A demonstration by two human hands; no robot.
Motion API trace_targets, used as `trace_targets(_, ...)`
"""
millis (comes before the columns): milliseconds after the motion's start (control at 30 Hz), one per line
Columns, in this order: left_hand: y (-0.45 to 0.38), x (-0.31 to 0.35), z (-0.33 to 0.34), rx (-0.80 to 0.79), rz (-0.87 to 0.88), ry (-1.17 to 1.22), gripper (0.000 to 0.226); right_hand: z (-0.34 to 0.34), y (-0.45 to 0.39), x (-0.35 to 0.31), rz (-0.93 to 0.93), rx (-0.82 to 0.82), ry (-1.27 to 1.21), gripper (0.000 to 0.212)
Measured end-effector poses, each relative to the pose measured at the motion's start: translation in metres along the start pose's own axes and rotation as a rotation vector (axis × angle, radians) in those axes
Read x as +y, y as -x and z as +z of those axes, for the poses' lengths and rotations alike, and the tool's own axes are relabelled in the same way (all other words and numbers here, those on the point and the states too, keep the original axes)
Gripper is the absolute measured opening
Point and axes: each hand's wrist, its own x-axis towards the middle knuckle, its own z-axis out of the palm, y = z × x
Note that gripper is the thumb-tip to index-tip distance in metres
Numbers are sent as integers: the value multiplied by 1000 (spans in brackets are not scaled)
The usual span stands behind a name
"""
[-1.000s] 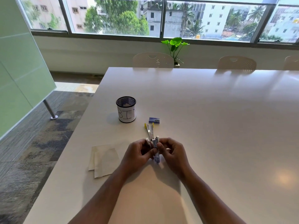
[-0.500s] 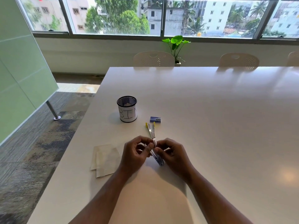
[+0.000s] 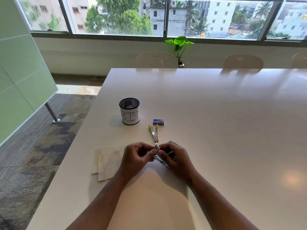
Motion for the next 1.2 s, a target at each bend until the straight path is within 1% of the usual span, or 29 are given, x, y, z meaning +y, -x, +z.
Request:
trace_targets(133, 0, 3, 2, -12, -7, -8, 9, 0, -1, 0, 0, -18, 5, 19)
trace_targets(300, 1, 4, 1, -30, -3, -28, 7, 1, -2, -5, 22, 11, 16, 14)
trace_targets(400, 1, 6, 2, -38, 10, -17, 9, 0, -1, -9, 18, 27, -5, 19)
trace_targets(467, 1, 7, 2, -48, 12, -5, 7, 0, 0, -9, 31, 23, -12, 18)
trace_targets(567, 1, 6, 1, -47, 11, 4, 14, 2, 2, -8, 49, 17, -24, 17)
trace_targets(667, 0, 7, 1, -38, 8, -7, 10, 2, 2, -8, 47, 18, -19, 19)
trace_targets(767, 1, 8, 2, -25, 4, -21, 7, 3, 3, -8, 32, 24, 13, 19)
trace_targets(833, 1, 9, 2, -15, 14, -33, 13, 5, 4, -7, 4, 30, 62, 19)
trace_targets(933, 1, 8, 2, -18, 28, -54, 6, 5, 5, -8, -36, 32, 144, 20)
trace_targets(1000, 1, 8, 3, -12, 49, -79, 6, 6, 5, -8, -51, 28, 172, 20)
trace_targets(1200, 2, 7, 4, 13, 131, -161, 16, 6, 8, -12, -113, 14, 278, 21)
